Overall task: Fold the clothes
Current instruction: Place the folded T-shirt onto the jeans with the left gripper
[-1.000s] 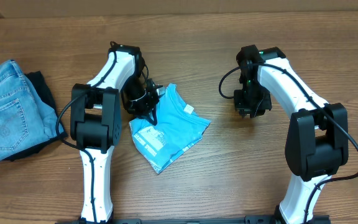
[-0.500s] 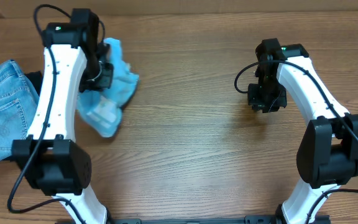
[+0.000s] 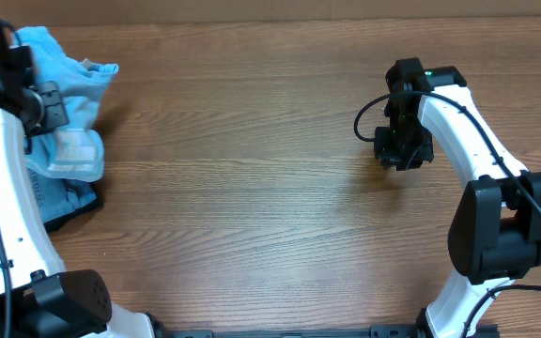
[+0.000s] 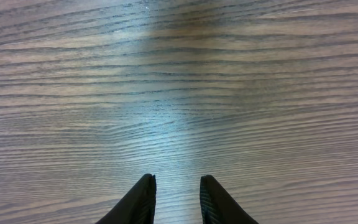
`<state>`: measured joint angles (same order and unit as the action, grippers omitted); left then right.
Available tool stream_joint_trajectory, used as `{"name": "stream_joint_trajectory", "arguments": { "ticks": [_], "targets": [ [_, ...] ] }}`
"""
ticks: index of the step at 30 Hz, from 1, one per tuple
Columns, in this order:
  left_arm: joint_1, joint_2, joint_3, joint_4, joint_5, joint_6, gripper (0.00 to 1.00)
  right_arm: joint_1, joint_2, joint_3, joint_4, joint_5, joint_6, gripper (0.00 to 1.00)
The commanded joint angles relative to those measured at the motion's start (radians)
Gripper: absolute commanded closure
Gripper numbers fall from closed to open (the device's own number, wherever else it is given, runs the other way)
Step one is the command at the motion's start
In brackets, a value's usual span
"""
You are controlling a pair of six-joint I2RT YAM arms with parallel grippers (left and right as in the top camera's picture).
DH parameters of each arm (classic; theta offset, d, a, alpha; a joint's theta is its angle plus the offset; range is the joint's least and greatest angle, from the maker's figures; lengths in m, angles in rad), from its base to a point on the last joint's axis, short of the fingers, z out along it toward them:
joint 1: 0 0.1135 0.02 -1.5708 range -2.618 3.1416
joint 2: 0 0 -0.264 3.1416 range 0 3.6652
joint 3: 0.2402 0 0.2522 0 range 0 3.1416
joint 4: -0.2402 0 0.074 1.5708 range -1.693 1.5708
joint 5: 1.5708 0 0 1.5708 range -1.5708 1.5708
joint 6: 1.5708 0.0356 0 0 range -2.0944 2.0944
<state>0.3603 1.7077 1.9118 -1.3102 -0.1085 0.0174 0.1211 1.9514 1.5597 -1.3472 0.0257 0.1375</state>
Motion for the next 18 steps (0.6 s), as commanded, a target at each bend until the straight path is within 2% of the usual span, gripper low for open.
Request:
{"name": "stream_joint_trajectory", "arguments": {
  "ticks": [1, 3, 9, 18],
  "targets": [
    [0.087, -0.005, 0.015, 0.057, 0.013, 0.01, 0.96, 0.001, -0.033, 0.011, -0.002, 0.0, -0.004, 0.73],
    [0.132, 0.003, 0.015, 0.084, 0.018, 0.01, 0.96, 0.001, -0.033, 0.011, -0.006, 0.0, -0.005, 0.73],
    [0.251, 0.006, 0.008, 0.1, 0.162, 0.013, 0.96, 0.001, -0.033, 0.011, -0.009, 0.0, -0.004, 0.72],
    [0.303, 0.032, -0.034, 0.119, 0.156, 0.005, 0.95, 0.001, -0.033, 0.011, -0.015, 0.0, -0.004, 0.72]
  ]
}}
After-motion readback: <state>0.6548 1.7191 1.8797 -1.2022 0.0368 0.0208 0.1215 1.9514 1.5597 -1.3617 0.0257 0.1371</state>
